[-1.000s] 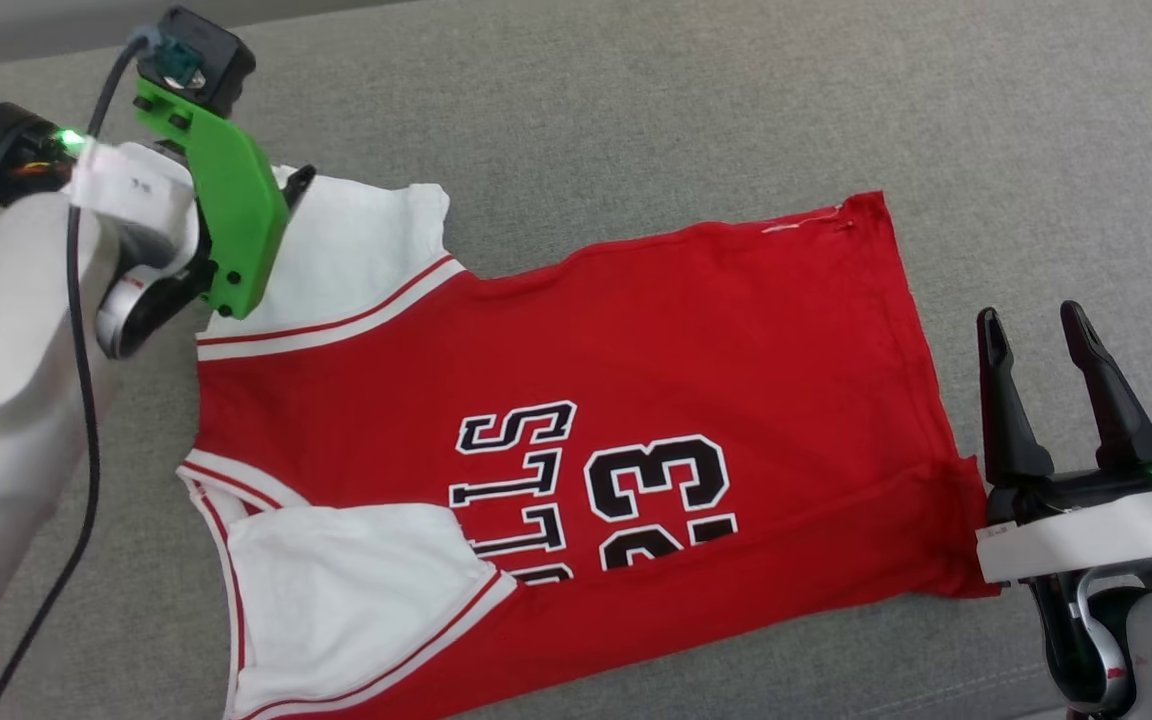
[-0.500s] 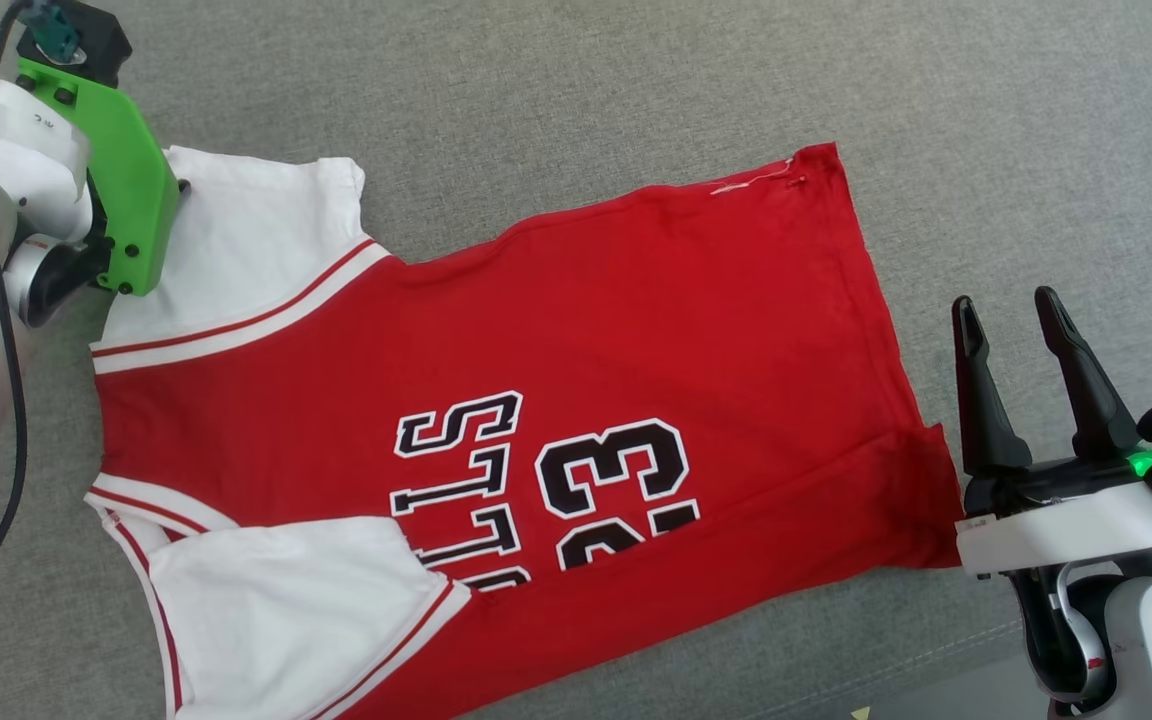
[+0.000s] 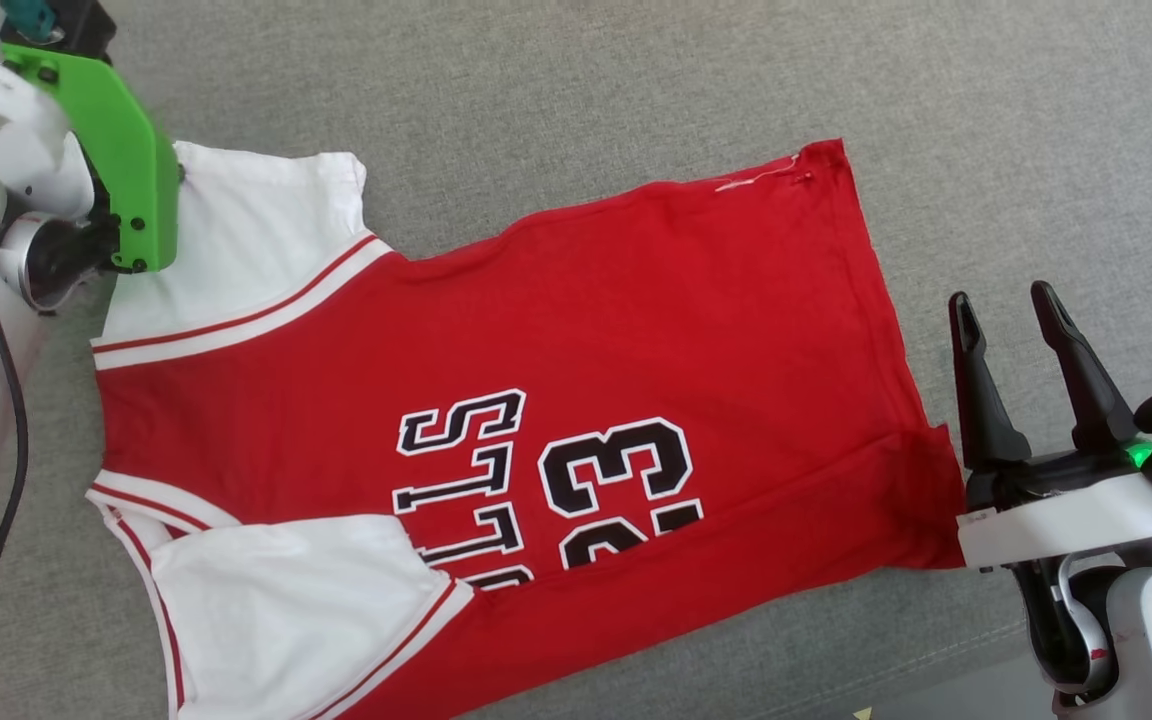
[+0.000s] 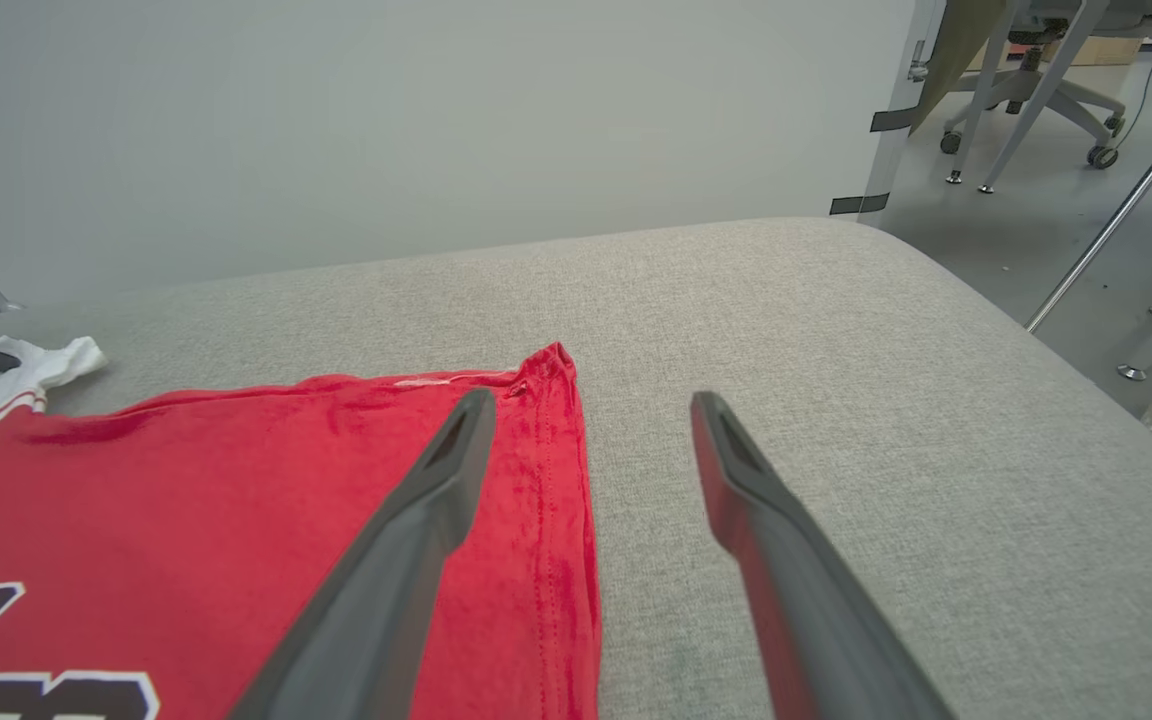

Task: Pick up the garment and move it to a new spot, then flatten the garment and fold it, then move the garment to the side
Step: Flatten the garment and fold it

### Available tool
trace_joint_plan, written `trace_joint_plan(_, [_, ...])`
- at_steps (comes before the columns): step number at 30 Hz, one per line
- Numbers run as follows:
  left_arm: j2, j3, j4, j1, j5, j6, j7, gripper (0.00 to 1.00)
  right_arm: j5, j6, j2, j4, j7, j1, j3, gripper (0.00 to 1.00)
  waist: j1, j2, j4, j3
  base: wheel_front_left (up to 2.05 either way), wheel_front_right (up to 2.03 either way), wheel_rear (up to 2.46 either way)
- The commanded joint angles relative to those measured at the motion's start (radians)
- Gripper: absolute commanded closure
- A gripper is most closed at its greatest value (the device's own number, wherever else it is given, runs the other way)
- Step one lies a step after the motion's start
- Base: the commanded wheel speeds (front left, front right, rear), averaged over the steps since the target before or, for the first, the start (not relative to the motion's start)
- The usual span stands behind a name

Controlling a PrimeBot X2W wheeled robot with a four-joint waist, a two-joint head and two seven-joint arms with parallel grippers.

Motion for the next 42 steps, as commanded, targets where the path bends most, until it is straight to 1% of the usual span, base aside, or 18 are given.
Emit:
trace_joint_plan(1, [-0.007,0.008,0.017,0.033,-0.018,0.007,-0.02,1.0,0.008,-0.001,-0.004,0.004,0.001,-0.014,-0.005,0.0,-0.0001,0.0,0.01,-0.021,0.0,0.0,0.0])
trace_joint_plan(5, [-0.012,0.031,0.011,0.034,-0.028,0.008,-0.085,1.0,0.005,-0.001,-0.019,0.01,0.023,-0.002,-0.02,0.0,-0.0001,0.0,0.031,-0.059,0.0,0.0,0.0])
trace_joint_plan(8, [-0.009,0.034,-0.011,0.042,-0.027,0.007,-0.114,1.0,-0.003,-0.001,-0.041,0.01,0.063,0.001,-0.03,0.0,-0.0001,0.0,0.053,-0.088,0.0,0.0,0.0])
trace_joint_plan(10, [-0.007,0.036,-0.037,0.052,-0.032,0.008,-0.119,1.0,-0.01,-0.001,-0.064,0.008,0.107,-0.003,-0.027,0.0,-0.0001,0.0,0.068,-0.102,0.0,0.0,0.0])
trace_joint_plan(14, [0.005,0.034,-0.118,0.084,-0.042,0.027,-0.102,1.0,-0.005,-0.001,-0.127,0.011,0.247,-0.037,-0.006,0.0,-0.0001,0.0,0.098,-0.118,0.0,0.0,0.0])
trace_joint_plan(18, [0.03,0.036,-0.249,0.131,-0.056,0.067,-0.075,1.0,0.048,-0.001,-0.196,0.013,0.434,-0.108,0.025,0.0,-0.0001,0.0,0.13,-0.119,0.0,0.0,0.0])
trace_joint_plan(21, [0.058,0.041,-0.382,0.171,-0.064,0.116,-0.058,1.0,0.093,-0.001,-0.263,0.038,0.577,-0.184,0.05,0.0,-0.0001,0.0,0.155,-0.109,0.0,0.0,0.0])
trace_joint_plan(25, [0.095,0.046,-0.567,0.222,-0.071,0.184,-0.03,1.0,0.151,-0.001,-0.326,0.092,0.742,-0.286,0.083,0.0,-0.0001,0.0,0.19,-0.087,0.0,0.0,0.0])
trace_joint_plan(29, [0.127,0.053,-0.726,0.258,-0.068,0.244,-0.016,1.0,0.21,-0.001,-0.357,0.157,0.862,-0.384,0.117,0.0,-0.0001,0.0,0.227,-0.062,0.0,0.0,0.0])
trace_joint_plan(31, [0.138,0.053,-0.786,0.27,-0.065,0.266,-0.011,1.0,0.219,-0.001,-0.376,0.189,0.902,-0.427,0.142,0.0,-0.0001,0.0,0.244,-0.05,0.0,0.0,0.0])
trace_joint_plan(35, [0.15,0.05,-0.875,0.287,-0.053,0.292,-0.009,1.0,0.223,-0.001,-0.404,0.263,0.947,-0.495,0.178,0.0,-0.0001,0.0,0.28,-0.03,0.0,0.0,0.0])
trace_joint_plan(42, [0.138,0.039,-0.948,0.292,-0.038,0.301,-0.021,1.0,0.219,-0.001,-0.434,0.363,0.965,-0.557,0.239,0.0,-0.0001,0.0,0.326,-0.007,0.0,0.0,0.0])
